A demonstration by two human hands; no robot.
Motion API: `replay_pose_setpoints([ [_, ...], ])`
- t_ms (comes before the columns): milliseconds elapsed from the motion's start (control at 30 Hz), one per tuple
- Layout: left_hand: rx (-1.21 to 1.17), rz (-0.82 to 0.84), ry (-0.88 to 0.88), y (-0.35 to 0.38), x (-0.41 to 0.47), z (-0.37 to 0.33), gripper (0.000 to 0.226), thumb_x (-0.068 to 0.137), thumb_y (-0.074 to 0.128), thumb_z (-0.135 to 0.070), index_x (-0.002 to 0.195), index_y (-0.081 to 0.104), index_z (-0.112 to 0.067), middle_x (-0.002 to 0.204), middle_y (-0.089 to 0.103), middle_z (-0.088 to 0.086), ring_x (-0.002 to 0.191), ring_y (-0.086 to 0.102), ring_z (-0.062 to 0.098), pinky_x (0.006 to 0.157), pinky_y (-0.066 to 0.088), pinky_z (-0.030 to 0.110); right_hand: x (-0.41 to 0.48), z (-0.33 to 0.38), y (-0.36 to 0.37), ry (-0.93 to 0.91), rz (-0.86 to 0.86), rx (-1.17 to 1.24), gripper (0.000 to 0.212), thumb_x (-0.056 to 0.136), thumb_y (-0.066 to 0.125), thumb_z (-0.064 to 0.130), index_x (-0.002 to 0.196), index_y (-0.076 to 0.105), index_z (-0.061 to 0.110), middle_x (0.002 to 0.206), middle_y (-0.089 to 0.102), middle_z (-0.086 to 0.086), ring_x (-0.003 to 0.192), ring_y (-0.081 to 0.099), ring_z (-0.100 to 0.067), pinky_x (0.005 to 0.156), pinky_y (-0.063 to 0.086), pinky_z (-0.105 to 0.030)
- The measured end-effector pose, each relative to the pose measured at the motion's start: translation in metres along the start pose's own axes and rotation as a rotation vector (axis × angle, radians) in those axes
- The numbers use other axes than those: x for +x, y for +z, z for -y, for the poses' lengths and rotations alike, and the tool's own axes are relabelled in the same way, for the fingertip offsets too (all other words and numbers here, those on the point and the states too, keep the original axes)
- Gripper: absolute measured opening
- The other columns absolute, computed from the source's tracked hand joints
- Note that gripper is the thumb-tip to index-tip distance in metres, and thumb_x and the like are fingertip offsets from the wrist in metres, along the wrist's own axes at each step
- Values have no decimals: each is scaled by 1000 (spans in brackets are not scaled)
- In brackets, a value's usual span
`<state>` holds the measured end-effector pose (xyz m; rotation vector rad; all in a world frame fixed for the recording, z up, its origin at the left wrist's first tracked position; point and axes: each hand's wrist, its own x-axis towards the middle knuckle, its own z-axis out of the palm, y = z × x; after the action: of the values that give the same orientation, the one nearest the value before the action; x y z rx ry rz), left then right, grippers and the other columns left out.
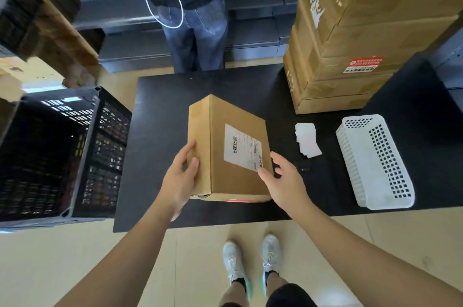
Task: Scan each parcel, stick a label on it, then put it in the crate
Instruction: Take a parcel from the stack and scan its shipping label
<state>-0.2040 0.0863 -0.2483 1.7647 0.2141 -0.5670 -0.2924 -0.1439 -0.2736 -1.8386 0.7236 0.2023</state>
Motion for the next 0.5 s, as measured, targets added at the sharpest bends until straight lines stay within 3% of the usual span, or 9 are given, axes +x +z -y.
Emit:
replay_pose_setpoints([
  [67,9,51,-47,-9,4,8,57,97,59,-49,149,36,-48,144,51,-16,123,56,8,85,52,28,14,-13,4,109,36,-66,79,93,68,48,159,29,31,160,37,3,144,40,-20,117,38,-42],
  [133,33,159,-81,-11,10,20,88,82,77,-52,153,26,-44,143,52,-19,125,58,10,91,53,32,21,-20,8,179,62,-93,91,90,72,47,162,21,28,161,33,0,145,38,-22,116,36,-40],
  [167,55,197,-90,-11,14,26,93,79,84,-45,152,26,-45,139,56,-20,123,59,9,95,53,33,23,-24,10,198,58,-101,95,88,74,47,163,19,27,161,33,-2,144,39,-22,115,36,-39],
  [300,56,230,-153,1,34,45,76,86,78,-14,141,39,-48,119,69,-20,111,67,8,89,53,29,28,-38,12,205,-18,-137,101,83,79,47,161,19,27,158,32,-4,138,44,-24,112,42,-43],
  [400,54,229,-214,6,45,62,70,85,78,-10,140,45,-37,118,70,-12,109,68,11,83,53,25,33,-45,10,171,-66,-166,100,81,81,45,160,21,31,156,34,-1,137,44,-24,111,44,-46],
  [500,93,183,-245,10,49,75,76,82,82,-12,144,41,-24,124,66,-7,110,66,14,93,54,35,39,-49,8,180,-93,-172,103,78,84,43,159,22,29,153,39,0,136,45,-24,111,44,-51],
])
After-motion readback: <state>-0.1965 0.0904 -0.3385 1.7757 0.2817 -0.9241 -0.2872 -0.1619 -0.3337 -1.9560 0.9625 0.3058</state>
